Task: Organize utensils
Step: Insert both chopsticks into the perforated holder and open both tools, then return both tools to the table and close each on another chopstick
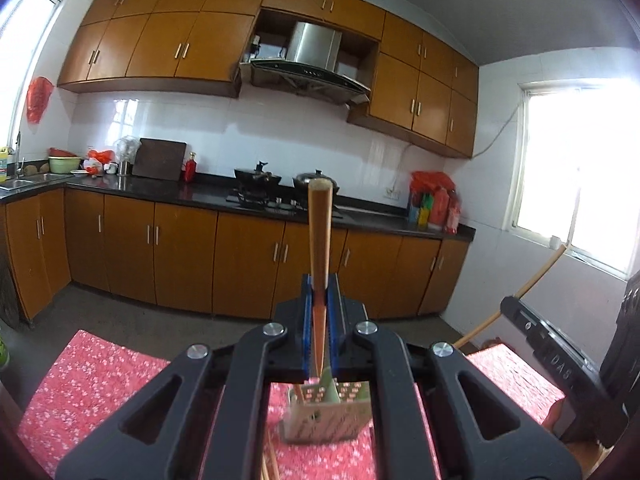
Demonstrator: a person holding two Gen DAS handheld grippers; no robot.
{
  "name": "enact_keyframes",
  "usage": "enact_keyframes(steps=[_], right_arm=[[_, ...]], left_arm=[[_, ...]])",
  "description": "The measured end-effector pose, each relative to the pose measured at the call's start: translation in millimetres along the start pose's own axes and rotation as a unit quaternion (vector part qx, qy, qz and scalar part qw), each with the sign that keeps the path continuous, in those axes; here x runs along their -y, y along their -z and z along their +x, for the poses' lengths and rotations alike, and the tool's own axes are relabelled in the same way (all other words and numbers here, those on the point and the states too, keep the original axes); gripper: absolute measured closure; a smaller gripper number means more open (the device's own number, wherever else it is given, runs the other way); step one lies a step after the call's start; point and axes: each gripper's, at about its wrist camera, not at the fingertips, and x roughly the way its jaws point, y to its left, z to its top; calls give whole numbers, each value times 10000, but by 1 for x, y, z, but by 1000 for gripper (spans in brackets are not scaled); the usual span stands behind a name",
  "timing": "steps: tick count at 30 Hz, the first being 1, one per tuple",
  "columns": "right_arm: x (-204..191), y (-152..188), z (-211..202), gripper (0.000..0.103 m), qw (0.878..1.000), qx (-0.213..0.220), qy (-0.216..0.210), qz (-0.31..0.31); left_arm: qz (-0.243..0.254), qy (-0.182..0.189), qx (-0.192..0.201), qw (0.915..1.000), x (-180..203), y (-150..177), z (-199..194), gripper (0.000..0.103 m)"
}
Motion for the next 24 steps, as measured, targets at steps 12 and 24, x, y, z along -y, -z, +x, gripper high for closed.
enact_keyframes(steps=[12,24], right_arm=[[5,26,29,91,9976,-681,61,57],[18,22,-24,86,9977,-627,244,-63]], left_arm=[[-139,-103,-779,9968,-17,37,50,92],[-131,-273,-504,9983,-37,41,-12,82]])
